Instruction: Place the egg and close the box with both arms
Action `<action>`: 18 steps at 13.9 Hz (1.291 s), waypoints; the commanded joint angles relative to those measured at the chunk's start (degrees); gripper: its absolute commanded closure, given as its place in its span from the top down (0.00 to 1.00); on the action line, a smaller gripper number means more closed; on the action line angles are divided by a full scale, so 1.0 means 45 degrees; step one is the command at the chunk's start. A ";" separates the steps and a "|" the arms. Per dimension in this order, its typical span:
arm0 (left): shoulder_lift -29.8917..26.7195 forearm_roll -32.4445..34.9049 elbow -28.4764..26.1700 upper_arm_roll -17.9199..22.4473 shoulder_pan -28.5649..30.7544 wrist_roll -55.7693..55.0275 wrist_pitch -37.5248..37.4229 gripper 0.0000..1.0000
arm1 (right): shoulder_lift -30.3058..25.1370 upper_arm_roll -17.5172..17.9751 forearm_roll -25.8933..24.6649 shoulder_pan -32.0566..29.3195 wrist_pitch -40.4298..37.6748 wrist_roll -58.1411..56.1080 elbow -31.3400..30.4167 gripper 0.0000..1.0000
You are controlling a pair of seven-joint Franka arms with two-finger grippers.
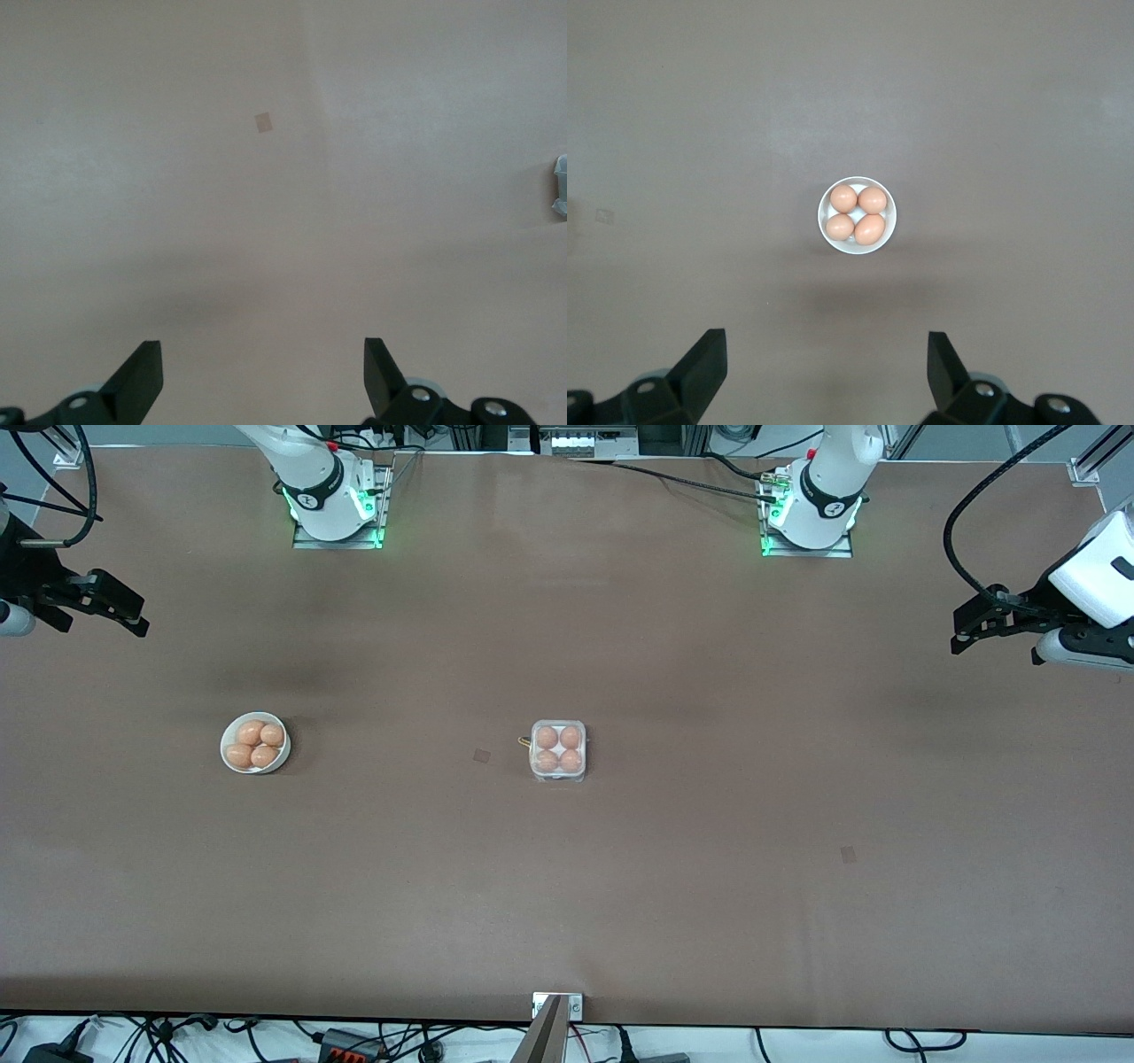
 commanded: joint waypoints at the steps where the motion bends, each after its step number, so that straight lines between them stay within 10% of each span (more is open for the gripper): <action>1: 0.0036 -0.0179 0.0298 0.0004 0.0098 0.0171 -0.0304 1.00 | -0.0161 -0.0033 0.0101 0.0020 -0.0059 -0.0028 -0.0103 1.00; 18: 0.0055 -0.0160 0.0298 0.0023 0.0098 0.0171 -0.0305 1.00 | -0.0044 -0.0033 0.0101 -0.0020 0.0058 -0.0028 -0.0142 1.00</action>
